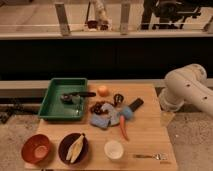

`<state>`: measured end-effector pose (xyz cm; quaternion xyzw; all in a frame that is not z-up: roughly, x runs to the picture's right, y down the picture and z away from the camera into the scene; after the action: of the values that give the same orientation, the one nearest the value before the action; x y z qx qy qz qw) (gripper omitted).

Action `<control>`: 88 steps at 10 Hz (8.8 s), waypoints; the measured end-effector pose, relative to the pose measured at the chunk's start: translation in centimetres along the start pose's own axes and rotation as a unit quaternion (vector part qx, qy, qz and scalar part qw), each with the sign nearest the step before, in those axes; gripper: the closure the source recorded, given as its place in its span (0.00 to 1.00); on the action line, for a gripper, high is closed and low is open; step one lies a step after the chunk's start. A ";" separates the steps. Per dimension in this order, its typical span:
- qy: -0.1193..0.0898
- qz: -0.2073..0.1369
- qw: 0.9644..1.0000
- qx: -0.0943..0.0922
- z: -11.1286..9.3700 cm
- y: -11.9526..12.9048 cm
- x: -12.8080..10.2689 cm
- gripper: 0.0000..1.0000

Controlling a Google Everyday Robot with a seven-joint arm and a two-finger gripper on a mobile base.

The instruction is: Place eraser in paper cup

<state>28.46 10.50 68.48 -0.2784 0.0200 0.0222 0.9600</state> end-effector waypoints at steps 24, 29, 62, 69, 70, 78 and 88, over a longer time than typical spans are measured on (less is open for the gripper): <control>-0.034 -0.105 0.994 0.016 6.7 -6.9 -6.8 0.20; -0.047 -0.125 0.991 0.018 7.7 -8.1 -7.5 0.20; -0.111 -0.233 0.966 -0.017 12.8 -8.8 -20.0 0.20; -0.094 -0.223 0.970 -0.011 12.2 -11.0 -15.8 0.20; -0.094 -0.223 0.970 -0.011 12.1 -11.4 -15.4 0.20; -0.083 -0.207 0.975 0.003 12.5 -12.9 -15.2 0.20; -0.052 -0.240 0.969 0.019 15.9 -13.8 -9.5 0.20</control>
<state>20.13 7.08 89.75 -0.2556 -0.0965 -0.1950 0.9420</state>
